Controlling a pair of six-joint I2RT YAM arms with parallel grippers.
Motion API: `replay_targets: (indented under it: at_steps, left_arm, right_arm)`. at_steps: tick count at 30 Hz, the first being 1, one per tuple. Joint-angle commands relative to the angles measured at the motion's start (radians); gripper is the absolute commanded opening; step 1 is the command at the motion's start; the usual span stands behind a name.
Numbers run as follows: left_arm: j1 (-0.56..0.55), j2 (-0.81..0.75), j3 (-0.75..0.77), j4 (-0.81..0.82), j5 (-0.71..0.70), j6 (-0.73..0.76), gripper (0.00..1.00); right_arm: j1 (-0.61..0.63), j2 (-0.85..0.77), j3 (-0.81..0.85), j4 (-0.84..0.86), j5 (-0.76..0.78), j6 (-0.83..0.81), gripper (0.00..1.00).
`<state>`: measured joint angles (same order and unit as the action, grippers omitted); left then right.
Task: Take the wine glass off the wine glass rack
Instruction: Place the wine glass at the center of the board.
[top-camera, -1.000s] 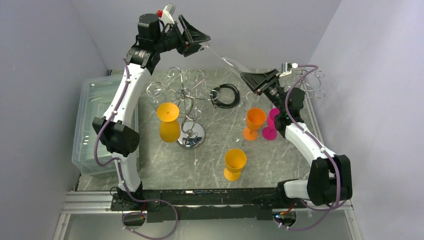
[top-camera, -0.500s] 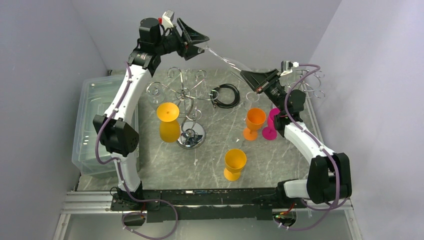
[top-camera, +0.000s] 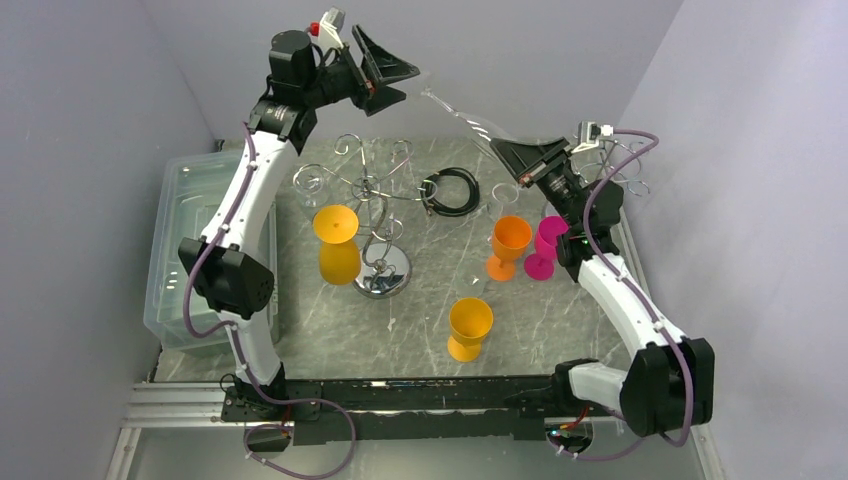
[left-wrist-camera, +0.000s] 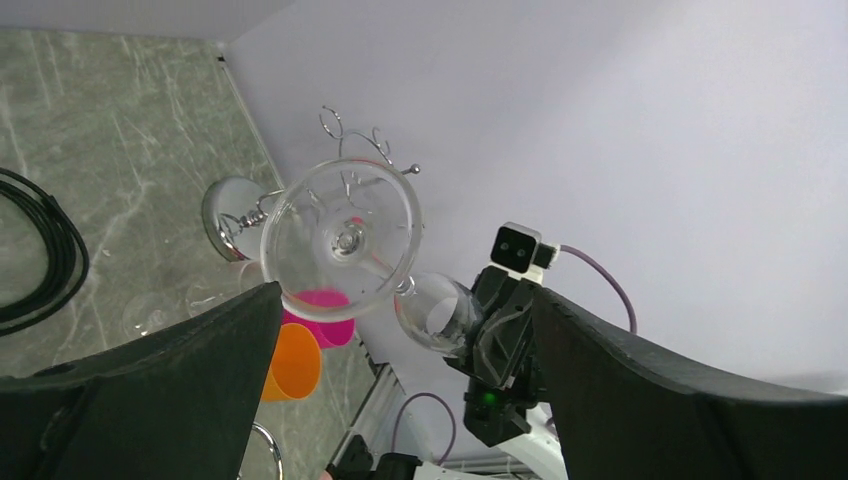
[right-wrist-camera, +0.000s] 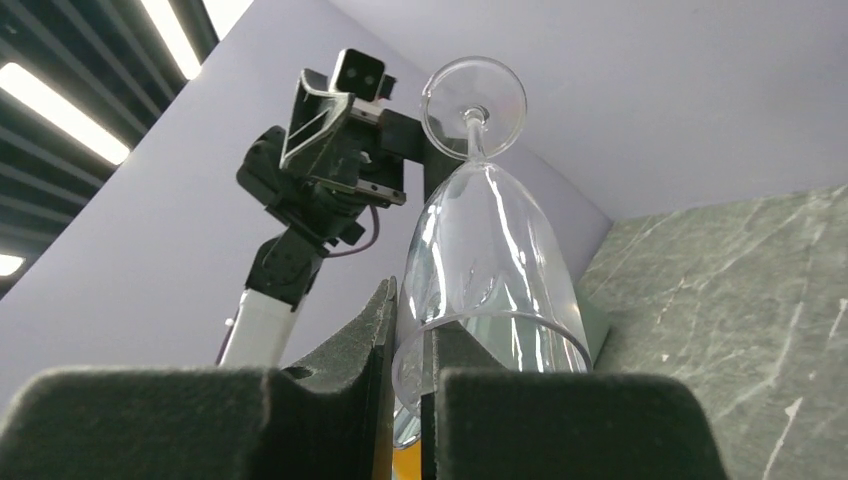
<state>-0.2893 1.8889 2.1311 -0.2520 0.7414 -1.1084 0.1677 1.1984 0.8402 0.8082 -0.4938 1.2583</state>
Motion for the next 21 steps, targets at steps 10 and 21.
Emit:
replay_targets:
  at_steps: [10,21]
  left_arm:
    - [-0.001,-0.133,0.053,-0.149,-0.115,0.265,0.99]
    - [-0.004,-0.234,-0.035,-0.222,-0.163,0.394,1.00]
  right_arm:
    - [-0.006,-0.279,0.164,-0.496,0.129,-0.267,0.00]
    - [-0.005,-0.490,0.414,-1.196,0.277,-0.452,0.00]
